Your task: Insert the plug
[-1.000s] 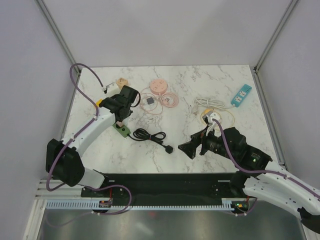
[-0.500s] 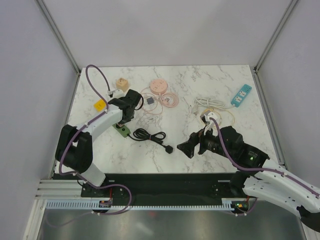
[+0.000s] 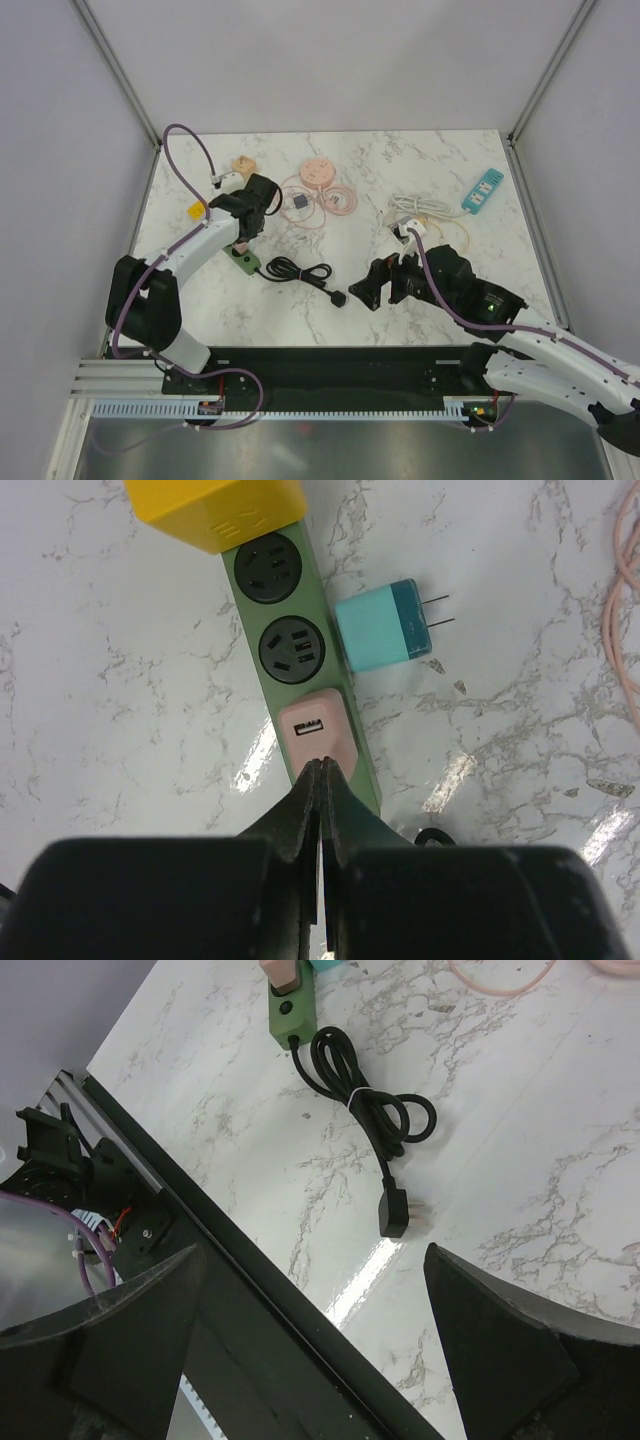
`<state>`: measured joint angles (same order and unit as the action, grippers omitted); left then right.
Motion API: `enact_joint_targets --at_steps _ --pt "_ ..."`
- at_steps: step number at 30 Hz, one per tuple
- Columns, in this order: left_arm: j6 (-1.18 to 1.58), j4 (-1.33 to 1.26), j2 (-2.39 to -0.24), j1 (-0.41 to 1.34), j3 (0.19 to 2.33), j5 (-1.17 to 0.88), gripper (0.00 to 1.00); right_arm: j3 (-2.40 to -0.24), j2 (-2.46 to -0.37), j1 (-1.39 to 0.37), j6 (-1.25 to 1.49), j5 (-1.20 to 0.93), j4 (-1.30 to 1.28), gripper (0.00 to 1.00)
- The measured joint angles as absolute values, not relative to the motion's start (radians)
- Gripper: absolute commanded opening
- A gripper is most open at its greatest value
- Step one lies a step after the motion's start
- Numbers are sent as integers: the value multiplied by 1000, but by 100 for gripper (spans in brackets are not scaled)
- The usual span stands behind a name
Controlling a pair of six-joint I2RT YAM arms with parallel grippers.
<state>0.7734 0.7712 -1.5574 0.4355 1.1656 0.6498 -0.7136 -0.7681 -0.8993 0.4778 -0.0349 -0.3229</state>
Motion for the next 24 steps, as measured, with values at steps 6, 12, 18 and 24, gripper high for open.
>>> enact_joint_targets --at_steps 6,12,18,24 --pt "776 767 -1588 420 1131 650 2 -737 -818 -899 487 -5 -323 98" --pt "776 776 -1590 421 1134 670 2 -770 -864 -899 505 28 -324 98" --pt "722 791 -1527 421 1206 617 40 -868 -918 -896 572 218 -340 98" --pt "501 717 -1377 421 1256 375 62 -962 -1054 -723 607 468 -358 98"
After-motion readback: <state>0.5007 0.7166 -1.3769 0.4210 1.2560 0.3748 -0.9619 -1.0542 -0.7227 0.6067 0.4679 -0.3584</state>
